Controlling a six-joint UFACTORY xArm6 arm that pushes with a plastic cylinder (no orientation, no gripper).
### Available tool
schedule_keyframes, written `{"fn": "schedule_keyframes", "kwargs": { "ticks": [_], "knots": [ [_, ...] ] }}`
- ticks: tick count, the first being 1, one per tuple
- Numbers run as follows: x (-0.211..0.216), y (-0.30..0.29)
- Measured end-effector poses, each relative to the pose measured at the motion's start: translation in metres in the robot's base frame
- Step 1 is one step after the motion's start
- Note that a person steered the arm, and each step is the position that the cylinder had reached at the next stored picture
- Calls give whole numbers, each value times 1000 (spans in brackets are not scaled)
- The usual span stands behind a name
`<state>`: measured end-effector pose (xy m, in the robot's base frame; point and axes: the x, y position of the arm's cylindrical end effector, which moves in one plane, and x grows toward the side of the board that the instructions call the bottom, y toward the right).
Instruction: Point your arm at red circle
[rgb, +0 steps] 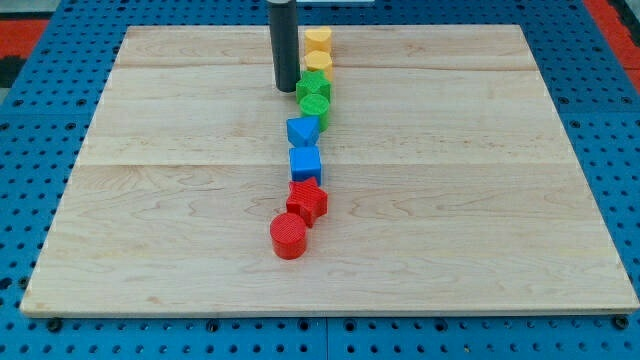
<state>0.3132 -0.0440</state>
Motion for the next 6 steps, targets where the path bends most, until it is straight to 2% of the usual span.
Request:
{"fn": "schedule_keyframes", "kwargs": {
  "ticks": [3, 4, 5, 6],
  "knots": [
    [0, 1],
    [18, -17],
    [131, -41],
    [225, -40]
  ]
}}
